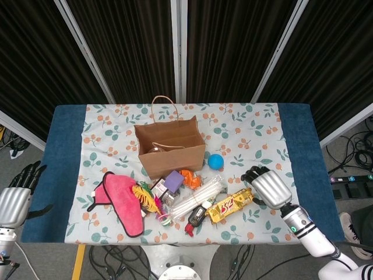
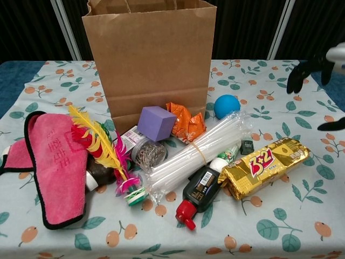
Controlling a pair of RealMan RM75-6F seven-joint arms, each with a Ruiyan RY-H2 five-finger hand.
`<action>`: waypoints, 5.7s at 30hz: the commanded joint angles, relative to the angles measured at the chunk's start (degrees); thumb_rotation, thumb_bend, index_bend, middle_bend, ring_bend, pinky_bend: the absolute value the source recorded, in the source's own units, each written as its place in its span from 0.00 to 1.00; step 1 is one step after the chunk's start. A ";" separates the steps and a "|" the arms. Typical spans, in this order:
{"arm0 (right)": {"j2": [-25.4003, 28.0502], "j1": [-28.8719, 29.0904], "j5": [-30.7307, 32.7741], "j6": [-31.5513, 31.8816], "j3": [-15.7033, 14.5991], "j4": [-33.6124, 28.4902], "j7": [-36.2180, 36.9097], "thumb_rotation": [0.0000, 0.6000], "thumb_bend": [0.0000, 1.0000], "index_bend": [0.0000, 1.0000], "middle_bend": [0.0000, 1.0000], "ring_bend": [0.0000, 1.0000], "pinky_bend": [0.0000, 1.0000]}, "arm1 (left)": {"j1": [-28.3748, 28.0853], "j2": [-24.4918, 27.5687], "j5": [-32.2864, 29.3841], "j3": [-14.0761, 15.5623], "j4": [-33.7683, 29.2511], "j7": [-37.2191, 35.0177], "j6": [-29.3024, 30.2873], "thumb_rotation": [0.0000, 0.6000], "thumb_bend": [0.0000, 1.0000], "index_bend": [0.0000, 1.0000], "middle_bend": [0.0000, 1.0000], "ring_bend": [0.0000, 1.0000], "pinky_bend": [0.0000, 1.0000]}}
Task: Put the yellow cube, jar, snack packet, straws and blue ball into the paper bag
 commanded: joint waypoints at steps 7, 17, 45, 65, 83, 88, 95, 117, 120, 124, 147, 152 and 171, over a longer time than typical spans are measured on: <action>-3.27 -0.33 -0.34 -6.09 -0.59 4.05 0.50 1.00 0.00 0.37 0.34 0.24 0.41 | 0.06 0.11 -0.43 0.11 0.63 -0.64 -0.51 1.00 0.10 0.08 0.14 0.06 0.20; -6.29 0.02 2.23 -10.19 1.13 5.91 -1.91 1.00 0.00 0.36 0.31 0.17 0.35 | 0.17 -0.61 -0.78 -0.28 2.09 -1.44 -0.07 1.00 0.10 0.08 0.14 0.06 0.20; -13.22 -0.86 3.07 -12.50 2.49 9.97 -2.15 1.00 0.02 0.50 0.43 0.33 0.50 | 0.61 -1.68 -2.77 -0.61 6.03 -4.69 -1.24 1.00 0.09 0.08 0.14 0.06 0.20; 11.42 -5.60 -7.39 8.57 8.52 -15.05 -1.06 1.00 0.14 0.57 0.48 0.39 0.56 | 0.00 -1.06 -1.13 -0.48 2.68 -2.02 -0.86 1.00 0.10 0.08 0.14 0.06 0.20; -1.71 18.71 19.94 0.31 33.77 -11.64 -27.28 1.00 0.16 0.57 0.49 0.39 0.56 | -0.01 0.13 -2.04 -1.17 2.64 -3.56 -0.68 1.00 0.10 0.08 0.14 0.06 0.20; -6.15 23.41 22.16 -0.82 32.87 -5.09 -32.33 1.00 0.17 0.58 0.49 0.39 0.56 | 0.01 0.23 -2.45 -1.43 3.23 -4.43 -0.73 1.00 0.10 0.08 0.14 0.06 0.20; -10.91 27.22 25.12 -3.61 29.97 0.76 -35.24 1.00 0.17 0.58 0.49 0.39 0.56 | 0.15 -0.21 -2.79 -1.34 4.29 -5.65 -1.06 1.00 0.09 0.08 0.14 0.06 0.20; -13.12 33.61 32.40 -7.52 27.86 1.41 -37.86 1.00 0.00 0.21 0.27 0.13 0.24 | 0.67 -0.22 -3.41 -1.85 6.04 -8.10 -0.45 1.00 0.10 0.08 0.14 0.06 0.20; -12.62 33.73 31.72 -6.31 28.02 0.67 -37.57 1.00 0.00 0.21 0.27 0.13 0.24 | 0.70 -0.12 -3.38 -1.88 5.93 -8.12 -0.38 1.00 0.10 0.08 0.14 0.06 0.20; -10.34 32.50 29.76 -2.93 29.19 -2.32 -35.90 1.00 0.00 0.21 0.28 0.14 0.24 | 0.55 0.05 -3.19 -1.87 5.75 -7.92 -0.53 1.00 0.09 0.08 0.14 0.06 0.20; 4.74 10.37 7.04 -8.42 4.75 -16.38 -20.34 1.00 0.00 0.29 0.32 0.18 0.30 | 0.48 -0.64 -2.15 -1.30 3.79 -4.51 -0.07 1.00 0.10 0.08 0.14 0.06 0.20; 0.67 11.39 6.99 -12.73 4.19 -12.92 -20.54 1.00 0.00 0.28 0.29 0.13 0.25 | 0.98 -0.58 -2.34 -1.21 3.93 -4.34 0.45 1.00 0.09 0.08 0.14 0.06 0.20; -15.52 14.17 9.61 -17.98 6.11 -2.50 -26.64 1.00 0.00 0.27 0.28 0.12 0.24 | 2.00 -0.78 -3.58 -2.10 6.42 -5.87 1.80 1.00 0.10 0.08 0.14 0.06 0.20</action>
